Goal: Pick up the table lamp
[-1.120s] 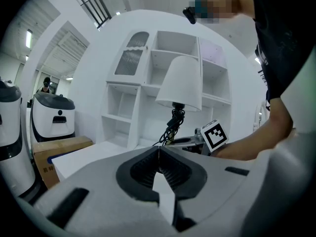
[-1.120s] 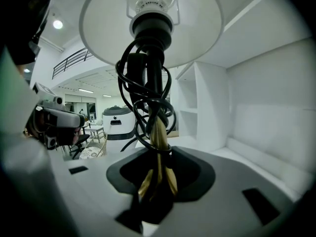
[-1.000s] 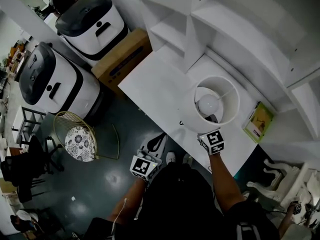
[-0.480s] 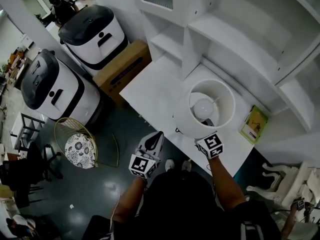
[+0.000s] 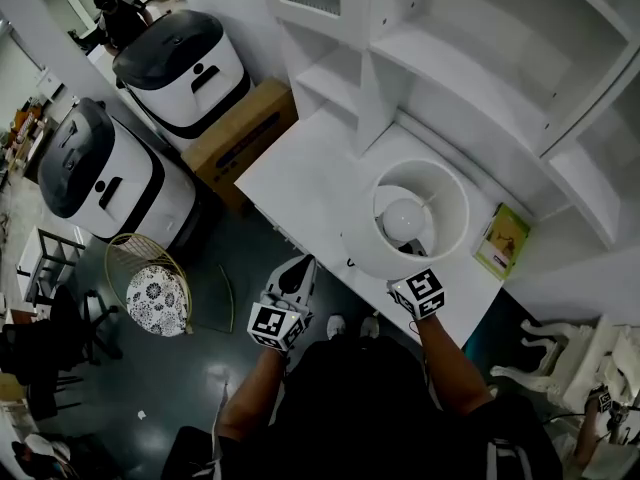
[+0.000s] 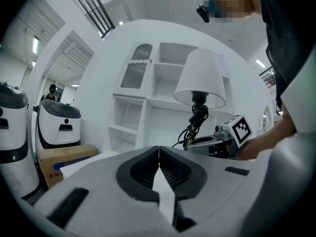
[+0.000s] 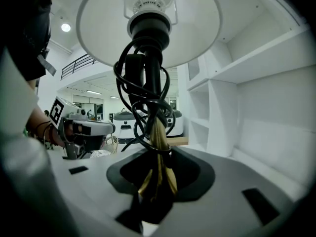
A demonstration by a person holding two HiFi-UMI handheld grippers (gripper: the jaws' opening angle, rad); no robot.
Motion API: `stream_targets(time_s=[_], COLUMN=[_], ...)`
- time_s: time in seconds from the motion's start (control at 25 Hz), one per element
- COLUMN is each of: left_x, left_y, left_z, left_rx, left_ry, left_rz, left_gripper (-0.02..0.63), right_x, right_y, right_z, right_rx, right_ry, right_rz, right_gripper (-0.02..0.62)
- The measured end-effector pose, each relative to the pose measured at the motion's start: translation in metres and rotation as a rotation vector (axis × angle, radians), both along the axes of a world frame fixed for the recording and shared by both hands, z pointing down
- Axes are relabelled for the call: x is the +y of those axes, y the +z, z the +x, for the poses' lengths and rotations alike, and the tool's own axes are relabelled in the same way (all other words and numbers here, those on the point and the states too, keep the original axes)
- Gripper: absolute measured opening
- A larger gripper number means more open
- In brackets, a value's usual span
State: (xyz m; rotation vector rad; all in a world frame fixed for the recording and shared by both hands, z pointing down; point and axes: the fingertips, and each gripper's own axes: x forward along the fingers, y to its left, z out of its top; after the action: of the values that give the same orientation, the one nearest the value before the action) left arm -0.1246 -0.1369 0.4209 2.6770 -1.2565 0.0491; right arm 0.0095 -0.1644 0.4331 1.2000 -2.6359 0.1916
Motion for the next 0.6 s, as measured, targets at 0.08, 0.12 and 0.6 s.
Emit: stream_targets(time_s=[0.08, 0.12, 0.6], left_x=[-0.001, -0.002, -0.005], left_y=[0.000, 0.000, 0.001], left_z=[-0.004, -0.004, 0.005], left_rx=[0.007, 0.008, -0.004], left_ry=[-0.004, -0.002, 0.031], left_rz=[-0.002, 0.002, 0.017], left_gripper=[0.018, 0.018, 0.018], right_x=[0.003, 0.005, 0.024], right_y=[-0.001, -0.001, -0.005], right_z=[0.002, 0.003, 0.024], right_rx=[0.002, 0.002, -0.003], right_ry=[0.005, 0.008, 0.057], right_rz=[0.000, 0.000, -0.006], right_gripper=[0.137, 0.137, 0.137])
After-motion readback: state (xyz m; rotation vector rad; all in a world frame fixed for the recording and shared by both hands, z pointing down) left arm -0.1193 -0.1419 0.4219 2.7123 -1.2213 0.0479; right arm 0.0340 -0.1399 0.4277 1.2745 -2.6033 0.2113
